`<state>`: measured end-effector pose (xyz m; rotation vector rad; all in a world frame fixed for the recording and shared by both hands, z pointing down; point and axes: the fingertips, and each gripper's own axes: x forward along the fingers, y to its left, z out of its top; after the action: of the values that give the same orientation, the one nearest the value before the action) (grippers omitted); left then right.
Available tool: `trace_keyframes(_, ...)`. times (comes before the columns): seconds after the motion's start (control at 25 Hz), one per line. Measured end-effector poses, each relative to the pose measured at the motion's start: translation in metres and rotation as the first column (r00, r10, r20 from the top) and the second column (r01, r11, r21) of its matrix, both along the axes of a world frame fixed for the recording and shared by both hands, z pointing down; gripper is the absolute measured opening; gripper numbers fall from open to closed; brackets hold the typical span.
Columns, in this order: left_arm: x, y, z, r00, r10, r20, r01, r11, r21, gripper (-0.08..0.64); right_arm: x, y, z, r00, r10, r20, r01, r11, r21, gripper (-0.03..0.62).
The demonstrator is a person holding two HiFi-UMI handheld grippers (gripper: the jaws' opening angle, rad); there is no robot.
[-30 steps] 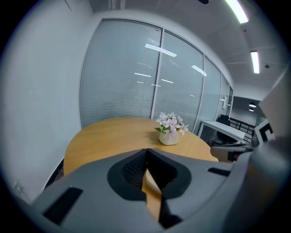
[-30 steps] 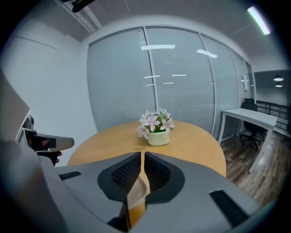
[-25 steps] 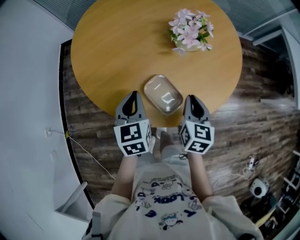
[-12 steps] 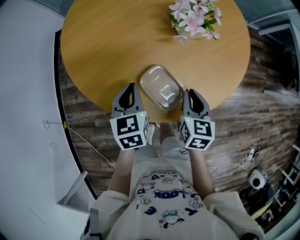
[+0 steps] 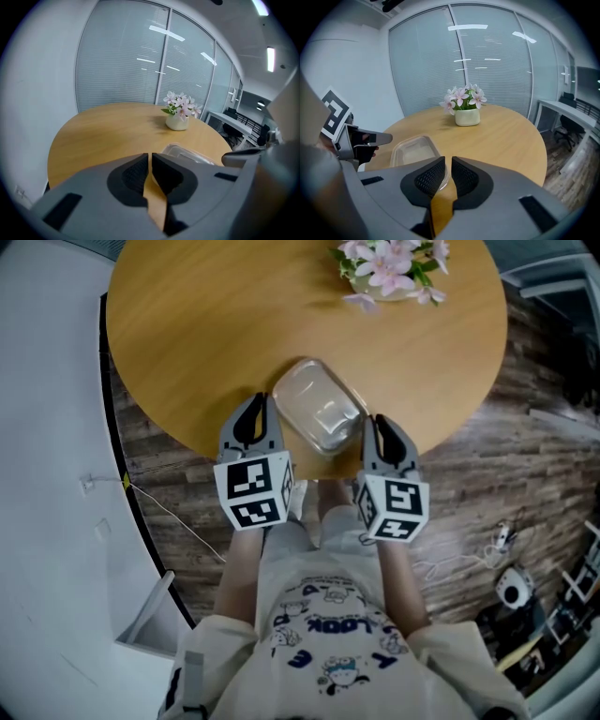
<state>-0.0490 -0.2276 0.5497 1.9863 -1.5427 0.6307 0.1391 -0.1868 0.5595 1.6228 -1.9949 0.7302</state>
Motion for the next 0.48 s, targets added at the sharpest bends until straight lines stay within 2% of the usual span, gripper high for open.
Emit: trace_keyframes(0.48, 0.005, -0.004, 0.022, 1.0, 0.012, 0.012, -0.011, 0.999, -0.046, 0.025, -0.002, 0.0, 0.014, 1.0, -0.008, 0.024, 0.009, 0.999, -0.034, 0.026)
